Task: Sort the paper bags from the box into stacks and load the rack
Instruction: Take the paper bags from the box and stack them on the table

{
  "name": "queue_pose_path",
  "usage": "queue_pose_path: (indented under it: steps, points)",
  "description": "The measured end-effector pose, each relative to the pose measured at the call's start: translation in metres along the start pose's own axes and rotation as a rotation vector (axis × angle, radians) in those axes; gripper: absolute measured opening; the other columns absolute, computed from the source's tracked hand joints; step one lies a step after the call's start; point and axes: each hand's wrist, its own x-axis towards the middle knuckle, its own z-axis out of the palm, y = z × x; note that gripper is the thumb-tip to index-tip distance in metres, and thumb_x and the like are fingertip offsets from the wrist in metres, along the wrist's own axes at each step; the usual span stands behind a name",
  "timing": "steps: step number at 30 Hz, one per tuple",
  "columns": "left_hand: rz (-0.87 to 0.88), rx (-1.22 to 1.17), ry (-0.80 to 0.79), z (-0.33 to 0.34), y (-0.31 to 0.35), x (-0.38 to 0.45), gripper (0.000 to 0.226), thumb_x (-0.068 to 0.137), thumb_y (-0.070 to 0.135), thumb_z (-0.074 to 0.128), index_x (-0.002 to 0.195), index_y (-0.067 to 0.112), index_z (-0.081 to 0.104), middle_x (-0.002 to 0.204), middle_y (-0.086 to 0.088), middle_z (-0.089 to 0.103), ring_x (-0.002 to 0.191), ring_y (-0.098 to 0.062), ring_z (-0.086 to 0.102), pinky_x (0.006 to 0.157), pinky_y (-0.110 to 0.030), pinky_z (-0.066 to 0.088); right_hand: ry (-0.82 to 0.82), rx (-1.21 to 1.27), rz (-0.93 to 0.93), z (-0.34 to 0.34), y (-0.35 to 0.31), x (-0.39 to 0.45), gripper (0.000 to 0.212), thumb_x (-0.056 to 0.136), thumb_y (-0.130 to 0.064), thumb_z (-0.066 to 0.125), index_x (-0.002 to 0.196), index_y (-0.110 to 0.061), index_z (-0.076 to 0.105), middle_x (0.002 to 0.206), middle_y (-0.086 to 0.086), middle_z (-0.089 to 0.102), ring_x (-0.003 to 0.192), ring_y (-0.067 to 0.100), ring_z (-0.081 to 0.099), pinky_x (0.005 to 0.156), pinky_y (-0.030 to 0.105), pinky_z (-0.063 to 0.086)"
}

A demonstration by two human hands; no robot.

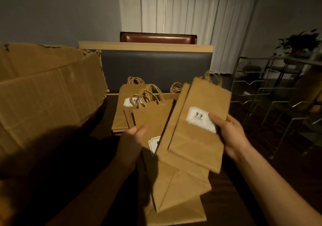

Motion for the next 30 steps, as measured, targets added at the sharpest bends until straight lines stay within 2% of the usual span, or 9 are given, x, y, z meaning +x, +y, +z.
queue_pose_path:
  steps: [2, 7, 10, 13, 16, 19, 22, 26, 30]
  points:
    - [0.01, -0.006, -0.024, 0.002, 0.0, -0.001, 0.019, 0.099, 0.01, 0.053, 0.103, 0.006, 0.071, 0.085, -0.019, 0.065, 0.078, -0.024, 0.062, 0.073, -0.034, 0.051, -0.029, 0.057, 0.042, -0.01, -0.007, 0.001, 0.023, 0.093, -0.011, 0.061, 0.115, -0.013, 0.064, 0.108, 0.013, 0.074, 0.092, 0.029, 0.073, 0.074, 0.048, 0.061]
    - [0.102, 0.163, -0.021, 0.002, 0.005, -0.005, 0.049, 0.093, 0.026, 0.064, 0.047, 0.014, 0.052, 0.049, -0.005, 0.045, 0.052, -0.012, 0.044, 0.058, -0.022, 0.037, -0.228, -0.208, 0.209, 0.016, 0.011, -0.015, 0.022, 0.086, -0.003, 0.068, 0.108, -0.003, 0.068, 0.102, 0.021, 0.074, 0.081, 0.03, 0.073, 0.068, 0.04, 0.062]
    - [0.066, 0.097, 0.007, 0.003, 0.01, -0.008, 0.049, 0.098, 0.035, 0.052, 0.07, -0.004, 0.058, 0.065, -0.024, 0.056, 0.06, -0.026, 0.057, 0.063, -0.032, 0.045, -0.207, -0.234, 0.147, 0.021, 0.013, -0.018, 0.022, 0.085, -0.004, 0.071, 0.107, -0.001, 0.07, 0.101, 0.02, 0.074, 0.084, 0.03, 0.073, 0.07, 0.039, 0.062]
    - [-0.003, 0.102, 0.021, 0.002, 0.015, -0.008, 0.033, 0.104, 0.011, 0.038, 0.086, 0.004, 0.064, 0.085, -0.006, 0.064, 0.077, 0.003, 0.062, 0.066, -0.008, 0.04, -0.1, -0.166, 0.076, 0.016, 0.008, -0.017, 0.02, 0.087, -0.002, 0.068, 0.107, -0.002, 0.068, 0.098, 0.018, 0.075, 0.076, 0.026, 0.074, 0.061, 0.034, 0.061]
    - [-0.015, 0.106, -0.019, 0.003, 0.014, -0.009, 0.024, 0.099, 0.003, 0.043, 0.092, 0.001, 0.066, 0.1, -0.018, 0.068, 0.097, -0.026, 0.062, 0.078, -0.026, 0.041, -0.112, -0.102, 0.13, 0.007, 0.005, -0.013, 0.024, 0.089, -0.002, 0.066, 0.112, -0.003, 0.066, 0.102, 0.02, 0.074, 0.081, 0.03, 0.074, 0.065, 0.039, 0.062]
    - [0.079, 0.142, -0.092, 0.001, 0.01, -0.013, 0.017, 0.094, 0.012, 0.059, 0.092, 0.022, 0.072, 0.089, 0.009, 0.075, 0.088, 0.0, 0.067, 0.074, -0.014, 0.047, -0.235, -0.157, 0.241, 0.006, 0.008, -0.015, 0.024, 0.087, -0.004, 0.067, 0.11, -0.002, 0.068, 0.105, 0.023, 0.073, 0.082, 0.03, 0.074, 0.07, 0.042, 0.062]
    - [0.148, 0.23, -0.071, 0.003, 0.008, -0.013, 0.021, 0.096, 0.027, 0.059, 0.107, 0.014, 0.071, 0.102, 0.006, 0.074, 0.099, -0.001, 0.065, 0.091, -0.023, 0.049, -0.247, -0.169, 0.192, 0.008, 0.01, -0.015, 0.021, 0.084, -0.005, 0.069, 0.105, -0.005, 0.07, 0.105, 0.021, 0.073, 0.081, 0.028, 0.073, 0.07, 0.039, 0.062]
    - [0.057, 0.115, -0.072, 0.003, 0.014, -0.013, 0.03, 0.103, 0.016, 0.039, 0.105, 0.015, 0.069, 0.098, 0.011, 0.072, 0.088, 0.003, 0.061, 0.076, -0.014, 0.044, -0.216, -0.124, 0.164, 0.008, 0.007, -0.014, 0.024, 0.088, -0.005, 0.066, 0.112, -0.004, 0.068, 0.104, 0.019, 0.074, 0.082, 0.027, 0.074, 0.068, 0.036, 0.062]
    - [0.131, 0.123, -0.126, 0.001, 0.014, -0.012, 0.029, 0.097, 0.002, 0.047, 0.1, 0.017, 0.071, 0.087, 0.011, 0.073, 0.079, -0.001, 0.068, 0.061, -0.004, 0.045, -0.22, -0.056, 0.224, 0.004, 0.002, -0.013, 0.022, 0.089, -0.005, 0.063, 0.111, -0.003, 0.067, 0.103, 0.021, 0.073, 0.079, 0.028, 0.074, 0.065, 0.039, 0.062]
